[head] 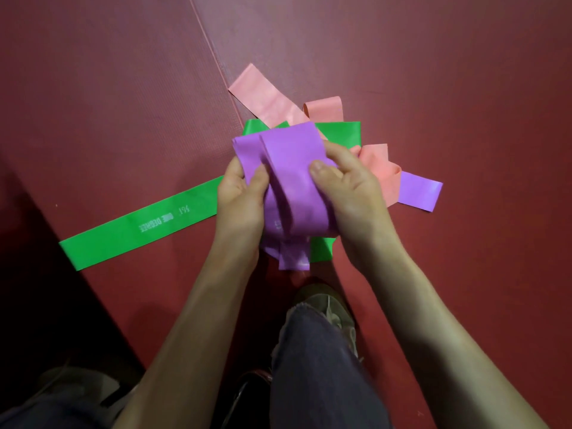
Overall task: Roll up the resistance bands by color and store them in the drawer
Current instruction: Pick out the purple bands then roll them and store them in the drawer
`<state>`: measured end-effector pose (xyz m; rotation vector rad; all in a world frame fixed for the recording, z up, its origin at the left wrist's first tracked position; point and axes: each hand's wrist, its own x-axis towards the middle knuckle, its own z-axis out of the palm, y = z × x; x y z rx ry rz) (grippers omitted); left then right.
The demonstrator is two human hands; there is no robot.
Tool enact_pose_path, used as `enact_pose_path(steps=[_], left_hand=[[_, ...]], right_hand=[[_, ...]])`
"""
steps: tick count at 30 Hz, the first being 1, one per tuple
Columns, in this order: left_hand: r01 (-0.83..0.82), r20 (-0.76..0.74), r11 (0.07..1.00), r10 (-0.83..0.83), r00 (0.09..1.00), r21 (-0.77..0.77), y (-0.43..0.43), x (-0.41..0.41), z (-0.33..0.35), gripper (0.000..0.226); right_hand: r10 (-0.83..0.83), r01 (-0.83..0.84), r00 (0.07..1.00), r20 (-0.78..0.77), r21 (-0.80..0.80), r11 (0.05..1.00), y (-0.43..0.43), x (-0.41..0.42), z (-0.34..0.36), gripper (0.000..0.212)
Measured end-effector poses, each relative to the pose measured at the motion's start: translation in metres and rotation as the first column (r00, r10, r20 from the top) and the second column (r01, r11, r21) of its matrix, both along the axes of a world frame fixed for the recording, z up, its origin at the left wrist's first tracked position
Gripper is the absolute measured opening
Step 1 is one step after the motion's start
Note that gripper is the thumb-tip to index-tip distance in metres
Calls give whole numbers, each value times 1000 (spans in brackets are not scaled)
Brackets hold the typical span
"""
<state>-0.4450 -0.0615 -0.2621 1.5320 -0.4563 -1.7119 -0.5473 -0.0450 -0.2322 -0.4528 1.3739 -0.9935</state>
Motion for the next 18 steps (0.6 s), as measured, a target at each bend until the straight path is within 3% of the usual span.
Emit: enact_pose_path(steps=[4, 6, 9, 12, 13, 16, 18], left_hand=[[-19, -85, 1000, 21, 996, 24, 4, -4, -1, 26], [-19, -43, 999, 20, 999, 26, 6, -4, -2, 27], [-102, -14, 992, 103, 995, 68, 5, -2, -3, 21], [-126, -158, 978, 152, 976, 164, 1, 0, 0, 51], [-97, -155, 984, 120, 981, 151, 1, 0, -1, 52], [-60, -34, 996, 63, 997, 70, 4, -2, 1, 22], [-28, -36, 999, 29, 999, 24, 6, -1, 1, 17]], right_hand=[[3, -6, 976, -216, -11, 1000, 0, 21, -13, 21], [8, -15, 943, -331, -19, 1000, 0, 29, -20, 25], [21, -36, 931, -363, -35, 999, -1, 38, -23, 27], [66, -89, 924, -377, -46, 995, -2, 37, -27, 39], [79, -102, 924, -375, -40, 994, -1, 36, -29, 41], [104, -122, 923, -372, -25, 992, 2, 34, -35, 41], [97, -113, 929, -357, -25, 993, 4, 34, -34, 39]])
